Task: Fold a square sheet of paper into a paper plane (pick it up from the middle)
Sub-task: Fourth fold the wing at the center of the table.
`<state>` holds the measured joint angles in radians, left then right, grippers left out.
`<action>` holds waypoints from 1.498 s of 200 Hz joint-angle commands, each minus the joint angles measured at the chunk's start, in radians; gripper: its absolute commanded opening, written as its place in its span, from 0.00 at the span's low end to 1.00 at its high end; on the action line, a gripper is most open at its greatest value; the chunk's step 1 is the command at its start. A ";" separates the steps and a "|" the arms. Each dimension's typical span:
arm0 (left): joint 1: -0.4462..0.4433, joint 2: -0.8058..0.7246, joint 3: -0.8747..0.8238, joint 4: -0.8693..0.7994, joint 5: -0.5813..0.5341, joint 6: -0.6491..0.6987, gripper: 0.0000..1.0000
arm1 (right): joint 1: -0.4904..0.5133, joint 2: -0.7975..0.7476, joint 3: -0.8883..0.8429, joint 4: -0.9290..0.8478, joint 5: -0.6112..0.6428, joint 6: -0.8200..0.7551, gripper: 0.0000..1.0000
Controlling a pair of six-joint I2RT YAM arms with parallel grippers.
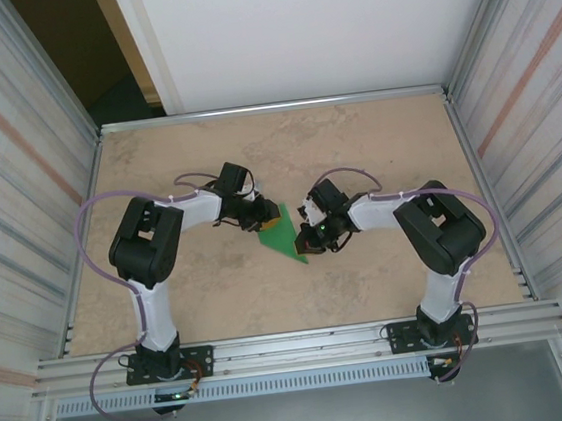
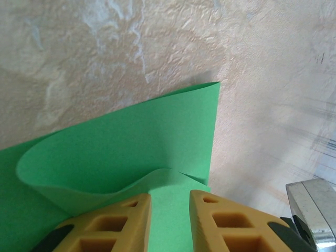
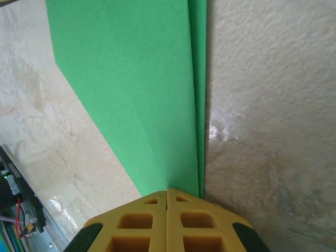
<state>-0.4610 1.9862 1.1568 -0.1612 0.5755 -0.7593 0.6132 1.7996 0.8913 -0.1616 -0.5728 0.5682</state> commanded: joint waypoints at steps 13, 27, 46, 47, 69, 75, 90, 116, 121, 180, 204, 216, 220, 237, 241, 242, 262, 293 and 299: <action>0.005 0.063 -0.012 -0.106 -0.101 0.006 0.28 | -0.003 -0.028 -0.048 -0.085 -0.013 -0.001 0.07; 0.005 0.065 -0.011 -0.108 -0.104 0.006 0.28 | -0.003 -0.043 -0.067 -0.090 -0.014 0.001 0.07; 0.005 0.066 -0.011 -0.111 -0.102 0.006 0.28 | -0.003 -0.071 -0.096 -0.093 -0.019 0.002 0.07; 0.005 0.067 -0.011 -0.110 -0.102 0.006 0.28 | -0.003 -0.071 -0.097 -0.093 -0.018 0.002 0.07; 0.005 0.067 -0.009 -0.110 -0.102 0.007 0.28 | -0.003 -0.094 -0.122 -0.097 -0.028 0.004 0.07; 0.005 0.068 -0.008 -0.110 -0.100 0.006 0.28 | -0.004 -0.099 -0.128 -0.100 -0.028 0.004 0.07; 0.005 0.068 -0.008 -0.107 -0.097 0.007 0.28 | -0.006 -0.110 -0.143 -0.106 -0.023 0.004 0.07; 0.006 0.065 -0.012 -0.093 -0.082 0.007 0.28 | -0.007 -0.162 -0.134 -0.135 0.019 0.005 0.08; 0.005 0.065 -0.012 -0.091 -0.079 0.008 0.28 | -0.002 -0.184 -0.122 -0.144 0.031 0.006 0.08; 0.005 0.048 -0.013 -0.065 -0.056 0.005 0.28 | 0.020 -0.209 0.003 -0.055 0.091 0.042 0.09; 0.006 0.046 -0.010 -0.057 -0.043 -0.002 0.29 | 0.035 -0.096 0.086 -0.045 0.096 0.050 0.08; 0.005 0.042 -0.011 -0.057 -0.042 -0.002 0.28 | 0.041 -0.051 0.121 -0.047 0.100 0.052 0.07; 0.006 0.041 -0.011 -0.056 -0.040 -0.001 0.28 | 0.041 -0.038 0.125 -0.045 0.102 0.052 0.07; 0.005 0.039 -0.008 -0.052 -0.037 -0.004 0.29 | 0.040 0.007 0.141 -0.042 0.104 0.053 0.07; 0.004 0.039 -0.009 -0.052 -0.035 -0.003 0.29 | 0.038 0.017 0.141 -0.042 0.105 0.052 0.07; 0.004 0.039 -0.009 -0.052 -0.035 -0.004 0.29 | 0.038 0.018 0.142 -0.042 0.105 0.052 0.07; 0.004 0.034 -0.009 -0.046 -0.029 -0.005 0.29 | 0.037 0.050 0.132 -0.042 0.120 0.048 0.06; 0.004 -0.003 -0.003 -0.020 -0.008 0.001 0.28 | 0.037 0.087 0.095 -0.046 0.146 0.032 0.05; 0.004 -0.015 0.000 -0.014 -0.004 0.006 0.28 | 0.037 0.093 0.089 -0.047 0.148 0.030 0.05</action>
<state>-0.4599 1.9896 1.1652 -0.1631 0.5877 -0.7597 0.6479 1.8626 1.0103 -0.1867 -0.4641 0.5987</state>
